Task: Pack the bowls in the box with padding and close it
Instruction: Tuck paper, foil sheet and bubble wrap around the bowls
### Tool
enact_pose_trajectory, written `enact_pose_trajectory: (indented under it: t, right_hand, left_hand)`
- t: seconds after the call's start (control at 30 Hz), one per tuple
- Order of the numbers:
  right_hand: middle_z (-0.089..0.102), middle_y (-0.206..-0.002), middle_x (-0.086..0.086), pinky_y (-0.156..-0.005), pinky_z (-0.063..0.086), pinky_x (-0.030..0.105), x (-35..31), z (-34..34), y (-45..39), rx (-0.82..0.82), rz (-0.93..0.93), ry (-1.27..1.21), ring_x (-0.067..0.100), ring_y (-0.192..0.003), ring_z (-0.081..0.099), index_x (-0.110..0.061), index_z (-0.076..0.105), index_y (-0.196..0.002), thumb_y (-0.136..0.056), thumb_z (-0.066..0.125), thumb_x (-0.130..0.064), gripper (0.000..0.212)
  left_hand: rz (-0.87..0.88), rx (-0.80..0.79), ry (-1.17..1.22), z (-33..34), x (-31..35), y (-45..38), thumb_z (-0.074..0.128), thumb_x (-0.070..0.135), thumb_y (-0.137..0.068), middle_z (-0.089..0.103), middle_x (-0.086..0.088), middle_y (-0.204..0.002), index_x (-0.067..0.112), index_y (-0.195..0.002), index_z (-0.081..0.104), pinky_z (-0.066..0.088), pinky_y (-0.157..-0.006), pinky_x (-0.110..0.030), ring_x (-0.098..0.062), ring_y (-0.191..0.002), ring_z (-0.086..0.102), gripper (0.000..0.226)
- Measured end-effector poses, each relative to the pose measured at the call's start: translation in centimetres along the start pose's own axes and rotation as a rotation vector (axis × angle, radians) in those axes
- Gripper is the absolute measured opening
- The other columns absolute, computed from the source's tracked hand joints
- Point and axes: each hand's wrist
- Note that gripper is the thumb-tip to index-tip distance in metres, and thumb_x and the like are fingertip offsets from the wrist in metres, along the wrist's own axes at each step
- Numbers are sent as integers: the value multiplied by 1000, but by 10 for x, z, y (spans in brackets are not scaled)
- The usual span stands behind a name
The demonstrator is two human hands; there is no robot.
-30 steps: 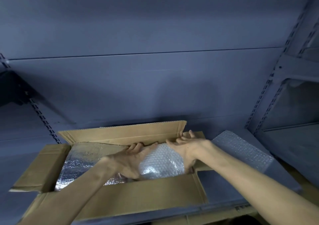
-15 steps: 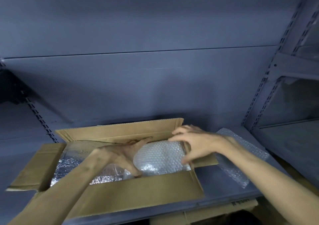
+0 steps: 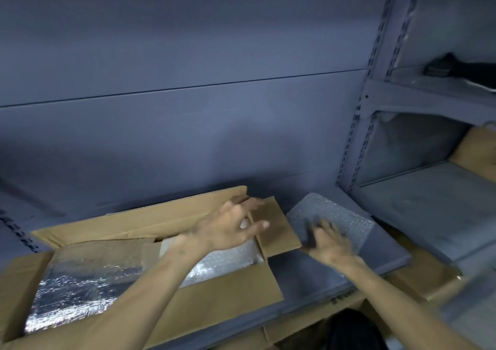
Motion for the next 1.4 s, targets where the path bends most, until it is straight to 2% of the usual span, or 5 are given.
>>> enact_pose_trajectory:
  t: [0.33,0.5,0.63,1.0,1.4]
  right_hand:
    - [65,-84,7,-66,46,40,4,-44,29,692,79,-582,37,-82,62,-20,49,-88,-101,52,-27,15]
    - [64,-110,-2,-82,49,36,-64,-94,54,920,-466,-661,21,-104,60,-17,64,-121,-105,44,-28,29]
    - [61,-122,2,-89,47,42,-124,-101,70,988,-775,-424,24,-106,60,-15,63,-136,-103,52,-17,35]
    - [48,-138,0,-104,37,40,-265,-45,110,506,-1271,-300,17,-125,49,-24,56,-143,-102,47,-54,51]
    - [10,-166,-10,-122,25,51,-296,-1,79,92,-1022,-1,17,-153,16,-27,27,-161,-99,45,-62,73]
  left_hand:
    - [-35,103,209,25,32,-40,53,55,-98,59,3,-141,23,-146,46,43,-111,-35,-10,-133,52,59]
    - [-261,369,640,-15,35,-22,35,87,-84,54,44,-122,48,-135,47,40,-100,-20,1,-125,52,65]
    - [-365,445,1066,-78,17,12,39,83,-85,72,0,-125,24,-130,64,51,-102,-52,-25,-114,69,79]
    - [-491,686,596,-140,-73,193,86,26,-81,77,1,-93,29,-104,70,54,-57,-27,-15,-65,68,28]
    - [-779,470,31,-74,-126,279,73,17,-90,66,5,-70,32,-160,-1,53,-64,-36,-14,-65,63,104]
Point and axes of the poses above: each hand's wrist, its own y-axis away from the middle knuckle, its own z-axis out of the palm, x = y × z
